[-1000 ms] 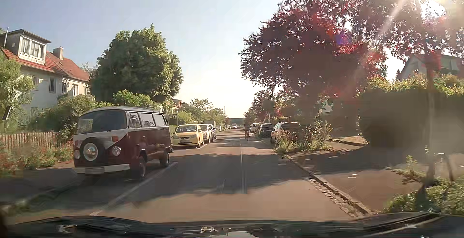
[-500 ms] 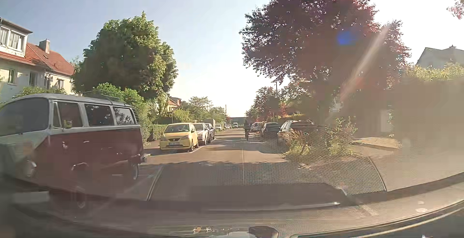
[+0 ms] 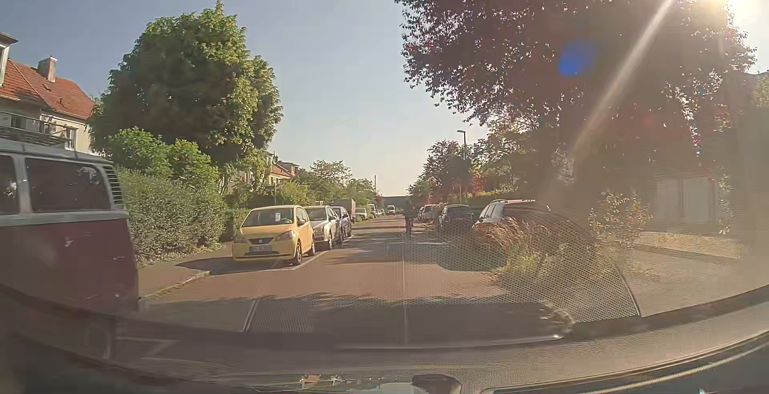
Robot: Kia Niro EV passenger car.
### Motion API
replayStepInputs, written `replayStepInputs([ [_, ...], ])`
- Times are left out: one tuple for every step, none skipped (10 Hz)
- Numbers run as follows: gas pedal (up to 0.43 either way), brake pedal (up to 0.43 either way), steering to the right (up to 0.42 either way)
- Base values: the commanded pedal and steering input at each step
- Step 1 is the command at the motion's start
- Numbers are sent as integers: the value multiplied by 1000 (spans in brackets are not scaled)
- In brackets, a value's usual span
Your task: Follow the waypoints while adhering to traffic rules and regulations
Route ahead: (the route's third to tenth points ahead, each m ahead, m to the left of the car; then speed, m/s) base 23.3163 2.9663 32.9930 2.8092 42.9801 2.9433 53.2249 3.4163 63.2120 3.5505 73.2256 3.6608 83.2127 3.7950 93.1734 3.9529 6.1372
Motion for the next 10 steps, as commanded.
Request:
replayStepInputs([
  [8,0,-1],
  [8,0,-1],
  [8,0,0],
  [8,0,0],
  [8,0,0],
  [8,0,0],
  [8,0,0],
  [8,0,0],
  [20,0,0],
  [20,0,0],
])
